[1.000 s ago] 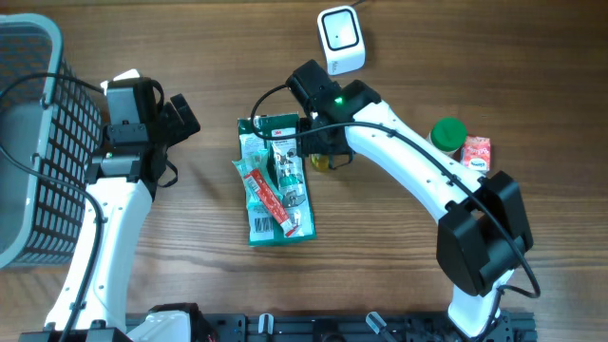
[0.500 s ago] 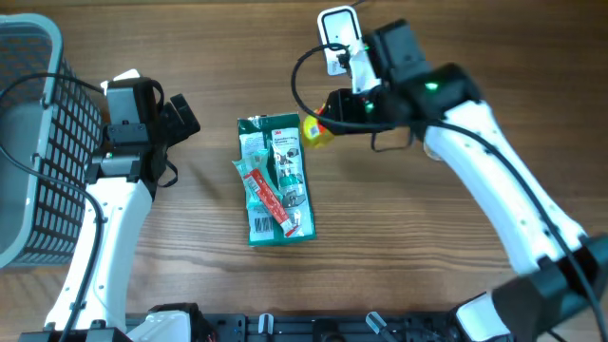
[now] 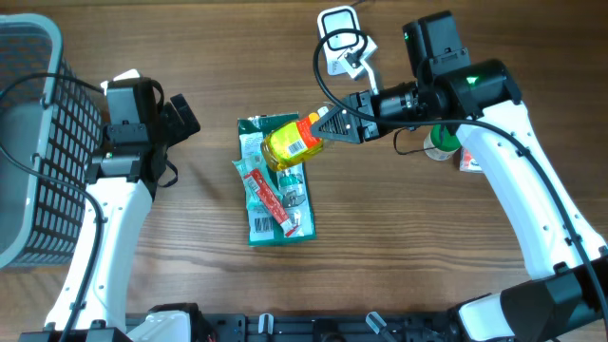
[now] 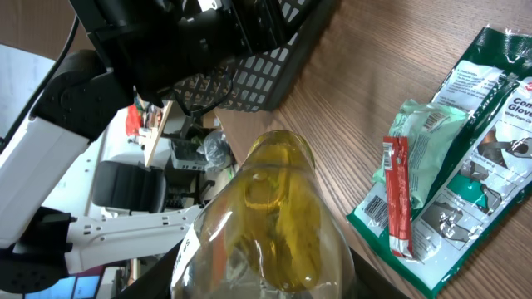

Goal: Scan the item barcode
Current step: 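Hold the Vim bottle up in front of the white scanner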

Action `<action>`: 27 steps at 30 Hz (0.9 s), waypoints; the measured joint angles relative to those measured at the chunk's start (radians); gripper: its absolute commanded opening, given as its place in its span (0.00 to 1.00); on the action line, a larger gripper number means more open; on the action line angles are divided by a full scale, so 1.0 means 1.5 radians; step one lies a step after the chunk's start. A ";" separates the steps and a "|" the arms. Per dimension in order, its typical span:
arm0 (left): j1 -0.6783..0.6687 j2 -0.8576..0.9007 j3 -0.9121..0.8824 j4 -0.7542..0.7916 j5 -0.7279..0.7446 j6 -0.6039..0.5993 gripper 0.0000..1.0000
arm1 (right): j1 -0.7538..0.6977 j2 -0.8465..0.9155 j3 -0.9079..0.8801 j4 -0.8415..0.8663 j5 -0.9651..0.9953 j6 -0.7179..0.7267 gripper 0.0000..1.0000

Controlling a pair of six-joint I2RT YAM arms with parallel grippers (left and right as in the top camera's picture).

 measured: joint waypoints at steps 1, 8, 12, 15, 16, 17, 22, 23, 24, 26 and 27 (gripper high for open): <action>0.000 0.000 0.000 0.000 0.000 0.000 1.00 | 0.000 0.000 0.000 0.000 0.000 0.000 0.23; 0.000 0.000 0.000 0.000 0.000 0.000 1.00 | 0.000 0.000 0.000 0.000 -0.005 0.000 0.22; 0.000 0.000 0.000 0.000 0.000 0.000 1.00 | 0.000 0.000 0.000 0.000 -0.005 -0.002 0.22; 0.000 0.000 0.000 0.000 0.000 0.000 1.00 | 0.000 0.000 0.000 0.000 -0.005 -0.015 0.22; 0.000 0.000 0.000 0.000 0.000 0.000 1.00 | 0.000 0.000 0.000 0.000 -0.005 -0.020 0.21; 0.000 0.000 0.000 0.000 0.000 0.000 1.00 | 0.000 0.000 0.000 0.000 -0.001 -0.025 0.17; 0.000 0.000 0.000 0.000 0.000 0.000 1.00 | 0.001 0.000 0.000 0.019 0.247 0.024 0.07; 0.000 0.000 0.000 0.000 0.000 0.000 1.00 | 0.000 0.000 0.001 0.020 0.282 0.029 0.07; 0.000 0.000 0.000 0.000 0.000 0.000 1.00 | 0.000 0.000 0.009 0.019 0.330 0.037 0.06; 0.000 0.000 0.000 0.000 0.000 0.000 1.00 | 0.000 0.000 0.057 0.007 0.403 0.042 0.05; 0.000 0.000 0.000 0.001 0.000 0.000 1.00 | 0.000 0.001 0.098 0.000 0.437 0.044 0.05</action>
